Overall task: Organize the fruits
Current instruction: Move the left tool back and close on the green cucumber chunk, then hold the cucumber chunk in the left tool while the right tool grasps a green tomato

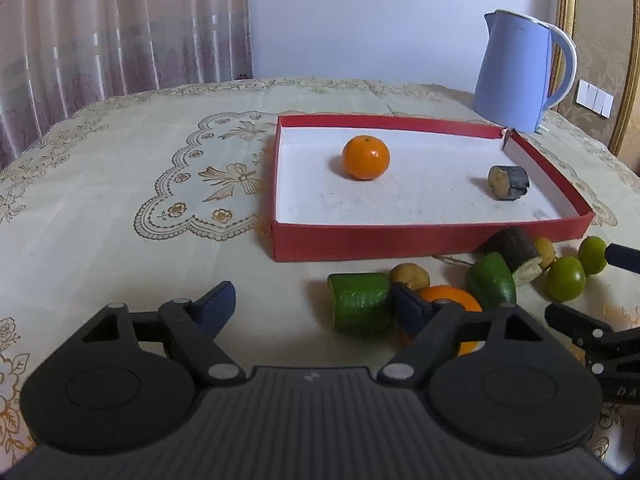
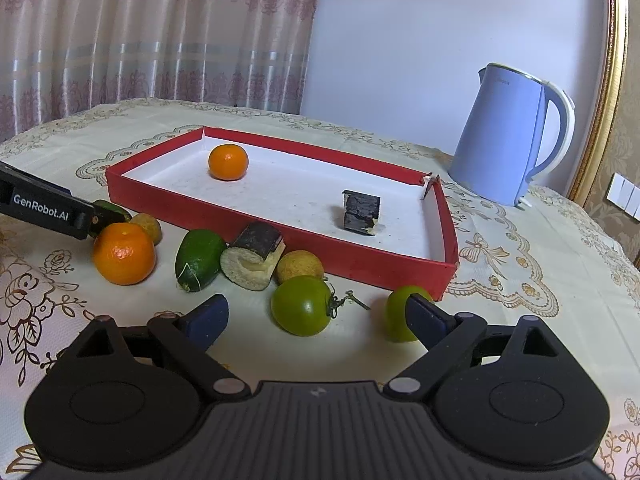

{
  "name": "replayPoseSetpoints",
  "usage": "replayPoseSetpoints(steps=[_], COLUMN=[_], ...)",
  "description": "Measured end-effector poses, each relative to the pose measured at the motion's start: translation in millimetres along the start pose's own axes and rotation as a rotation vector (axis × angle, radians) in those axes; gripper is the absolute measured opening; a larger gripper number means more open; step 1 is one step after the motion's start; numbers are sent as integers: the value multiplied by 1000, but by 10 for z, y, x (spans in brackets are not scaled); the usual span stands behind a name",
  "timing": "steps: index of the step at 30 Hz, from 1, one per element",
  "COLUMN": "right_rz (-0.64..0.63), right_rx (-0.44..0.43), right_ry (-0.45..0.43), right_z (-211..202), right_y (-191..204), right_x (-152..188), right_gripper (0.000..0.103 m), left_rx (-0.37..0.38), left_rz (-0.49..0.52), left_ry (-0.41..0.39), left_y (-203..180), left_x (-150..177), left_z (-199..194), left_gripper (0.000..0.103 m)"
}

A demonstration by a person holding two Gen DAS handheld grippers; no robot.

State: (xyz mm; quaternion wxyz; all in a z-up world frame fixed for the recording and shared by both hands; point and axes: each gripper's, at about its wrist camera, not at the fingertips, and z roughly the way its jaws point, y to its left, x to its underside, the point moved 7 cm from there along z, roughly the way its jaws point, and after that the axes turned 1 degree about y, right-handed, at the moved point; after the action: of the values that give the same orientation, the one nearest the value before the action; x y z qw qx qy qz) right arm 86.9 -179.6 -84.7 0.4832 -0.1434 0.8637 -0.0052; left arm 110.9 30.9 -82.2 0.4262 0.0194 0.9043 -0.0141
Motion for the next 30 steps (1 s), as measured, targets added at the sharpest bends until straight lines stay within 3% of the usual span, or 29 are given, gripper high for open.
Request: replayPoseSetpoints(steps=[4, 12, 16, 18, 30], right_rz=[-2, -11, -11, -10, -20], right_rx=[3, 16, 21, 22, 37], right_ry=[1, 3, 3, 3, 11], right_z=[4, 12, 11, 12, 21], right_y=[-3, 12, 14, 11, 3], right_x=[2, 7, 8, 9, 12], right_gripper=[96, 96, 96, 96, 96], left_rx=[10, 90, 109, 128, 123], left_rz=[-5, -13, -1, 4, 46], left_ry=[-3, 2, -1, 1, -28], left_y=[-5, -70, -111, -137, -176], left_x=[3, 10, 13, 16, 48], left_z=[14, -4, -18, -25, -129], left_gripper=[79, 46, 39, 29, 26])
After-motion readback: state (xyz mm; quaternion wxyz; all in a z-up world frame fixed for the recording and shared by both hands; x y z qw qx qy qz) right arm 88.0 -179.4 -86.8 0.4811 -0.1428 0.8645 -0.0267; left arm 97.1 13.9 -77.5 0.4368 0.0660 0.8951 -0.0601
